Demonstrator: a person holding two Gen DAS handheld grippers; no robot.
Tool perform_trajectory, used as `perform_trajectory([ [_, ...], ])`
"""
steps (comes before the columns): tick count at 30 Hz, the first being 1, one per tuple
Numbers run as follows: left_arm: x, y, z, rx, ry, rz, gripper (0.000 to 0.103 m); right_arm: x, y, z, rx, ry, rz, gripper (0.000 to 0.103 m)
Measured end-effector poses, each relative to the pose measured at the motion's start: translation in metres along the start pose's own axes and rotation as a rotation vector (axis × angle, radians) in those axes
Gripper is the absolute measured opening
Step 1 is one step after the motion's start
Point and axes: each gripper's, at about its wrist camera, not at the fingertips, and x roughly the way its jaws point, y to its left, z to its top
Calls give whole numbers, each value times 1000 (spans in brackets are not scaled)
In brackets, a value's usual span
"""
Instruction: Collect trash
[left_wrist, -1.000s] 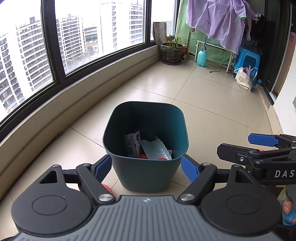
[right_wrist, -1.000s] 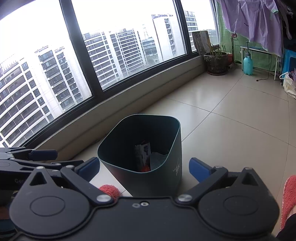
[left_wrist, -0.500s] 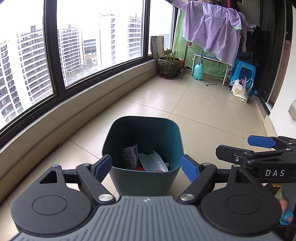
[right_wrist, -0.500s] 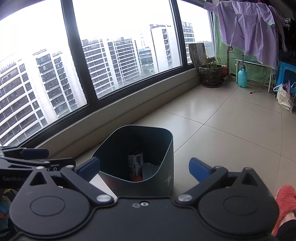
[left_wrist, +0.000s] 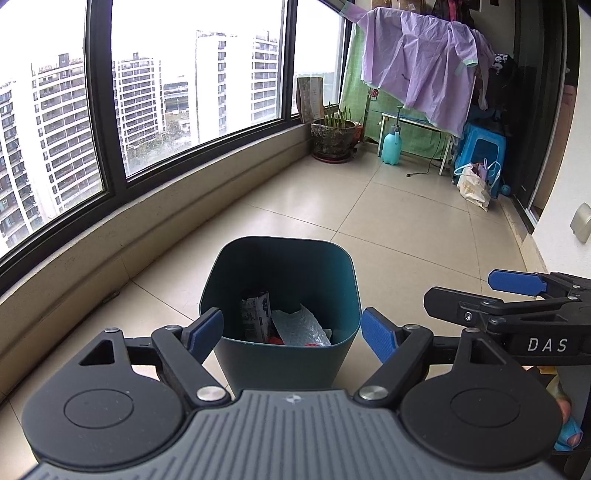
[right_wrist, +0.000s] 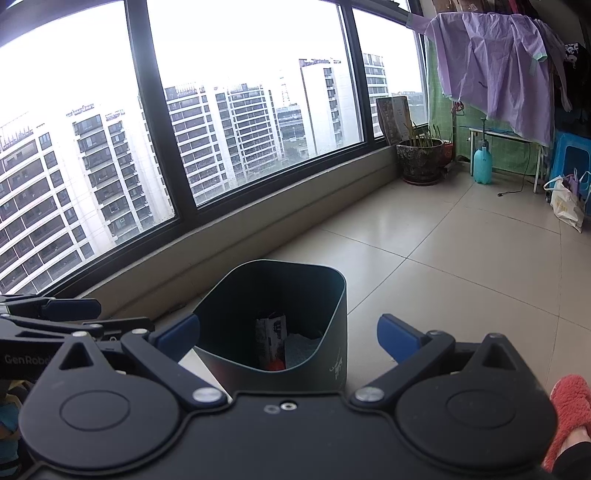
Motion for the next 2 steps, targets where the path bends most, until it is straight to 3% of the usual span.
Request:
perform_trajectory([
  [2, -1, 0, 1, 0, 3, -1, 82, 1, -1, -1, 5, 0, -1, 103],
])
